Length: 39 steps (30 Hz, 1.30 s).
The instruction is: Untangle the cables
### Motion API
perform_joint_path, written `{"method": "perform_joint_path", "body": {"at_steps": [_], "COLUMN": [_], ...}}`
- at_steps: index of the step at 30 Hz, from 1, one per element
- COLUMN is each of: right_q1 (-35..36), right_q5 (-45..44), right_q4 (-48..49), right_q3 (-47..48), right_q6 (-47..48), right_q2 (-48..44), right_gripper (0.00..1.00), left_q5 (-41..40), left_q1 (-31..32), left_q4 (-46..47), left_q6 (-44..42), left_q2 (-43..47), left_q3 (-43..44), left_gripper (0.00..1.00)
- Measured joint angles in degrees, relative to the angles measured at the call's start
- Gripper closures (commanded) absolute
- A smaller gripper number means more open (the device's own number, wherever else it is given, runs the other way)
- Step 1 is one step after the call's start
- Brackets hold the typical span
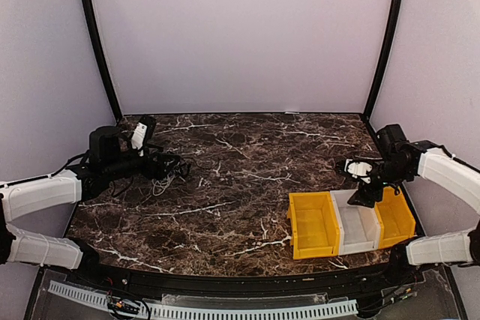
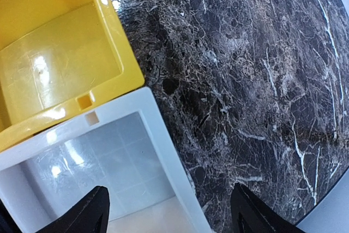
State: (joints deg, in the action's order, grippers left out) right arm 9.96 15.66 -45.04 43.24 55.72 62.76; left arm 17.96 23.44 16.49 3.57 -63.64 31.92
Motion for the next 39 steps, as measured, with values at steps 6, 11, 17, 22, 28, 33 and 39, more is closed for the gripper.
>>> {"method": "perform_joint_path", "body": {"at_steps": [6, 11, 17, 22, 28, 33, 39], "right_q1": [4.4, 6.4, 8.6, 10.8, 11.8, 11.8, 11.8], "right_q5": [-2.9, -3.4, -3.3, -2.8, -2.8, -2.8, -3.3], "right_q4": [6.0, 9.2, 12.6, 16.2, 17.8, 18.6, 19.2], "right_q3": [0.0, 2.8, 10.8, 19.8, 33.8, 45.1, 46.4], "right_q6": [-2.5, -3.7, -3.0, -1.8, -1.0, -1.2, -1.1], "right_q2": [7.0, 13.4, 22.2, 32.7, 46.2, 54.2, 54.7], "right_gripper": [0.28, 0.3, 0.33, 0.36, 0.38, 0.37, 0.29], "left_q5": [0.7, 1.1, 2.0, 2.3, 2.4, 2.2, -3.4], "left_q1": [0.0, 0.0, 0.0, 0.2, 0.6, 0.9, 1.0], "left_q4": [0.1, 0.2, 0.1, 0.1, 0.1, 0.1, -0.4], "left_q6": [0.0, 0.0, 0.0, 0.0, 0.0, 0.0, 1.3], "left_q2": [-0.1, -0.3, -0.9, -0.9, -0.9, -1.4, -2.8], "left_q3": [0.0, 0.0, 0.0, 0.0, 0.0, 0.0, 0.1], "left_gripper": [0.16, 0.16, 0.16, 0.16, 0.16, 0.16, 0.11]}}
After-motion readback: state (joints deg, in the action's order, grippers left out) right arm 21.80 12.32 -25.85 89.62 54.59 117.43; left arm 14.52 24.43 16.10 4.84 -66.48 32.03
